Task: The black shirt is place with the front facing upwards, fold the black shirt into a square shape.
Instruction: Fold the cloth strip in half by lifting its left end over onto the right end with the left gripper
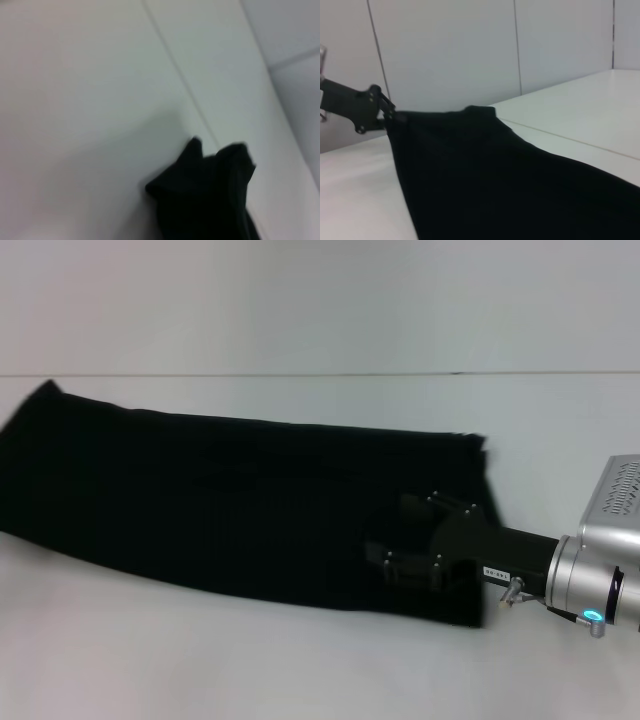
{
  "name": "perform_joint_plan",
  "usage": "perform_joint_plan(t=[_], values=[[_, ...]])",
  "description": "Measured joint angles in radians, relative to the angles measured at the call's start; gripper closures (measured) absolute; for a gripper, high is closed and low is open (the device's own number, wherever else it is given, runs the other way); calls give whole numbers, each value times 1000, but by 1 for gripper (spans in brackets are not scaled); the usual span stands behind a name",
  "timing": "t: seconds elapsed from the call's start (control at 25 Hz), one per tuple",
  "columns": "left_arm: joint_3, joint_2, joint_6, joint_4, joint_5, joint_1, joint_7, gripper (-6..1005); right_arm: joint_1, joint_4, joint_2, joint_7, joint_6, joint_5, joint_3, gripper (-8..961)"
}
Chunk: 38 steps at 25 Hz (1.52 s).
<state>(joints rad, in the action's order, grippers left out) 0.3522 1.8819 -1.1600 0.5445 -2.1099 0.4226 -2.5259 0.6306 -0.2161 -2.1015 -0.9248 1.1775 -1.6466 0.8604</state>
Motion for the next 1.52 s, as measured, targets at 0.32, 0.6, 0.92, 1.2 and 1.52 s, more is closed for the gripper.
perform_joint_plan(t=[0.32, 0.6, 0.92, 1.2, 1.52], values=[[-108, -31, 4, 32, 14, -1, 20, 985, 1, 0, 0, -6, -23, 1, 2, 26], [-102, -8, -115, 29, 119, 86, 58, 985, -17, 0, 1, -6, -25, 2, -3, 26], [22, 83, -260, 41, 164, 323, 91, 986, -75, 0, 5, -6, -24, 30, -9, 26], [269, 259, -289, 9, 164, 363, 144, 985, -136, -9, 8, -6, -19, 61, -28, 26], [369, 286, -122, -321, 172, 300, 358, 986, -144, -10, 10, -6, -25, 61, -44, 26]])
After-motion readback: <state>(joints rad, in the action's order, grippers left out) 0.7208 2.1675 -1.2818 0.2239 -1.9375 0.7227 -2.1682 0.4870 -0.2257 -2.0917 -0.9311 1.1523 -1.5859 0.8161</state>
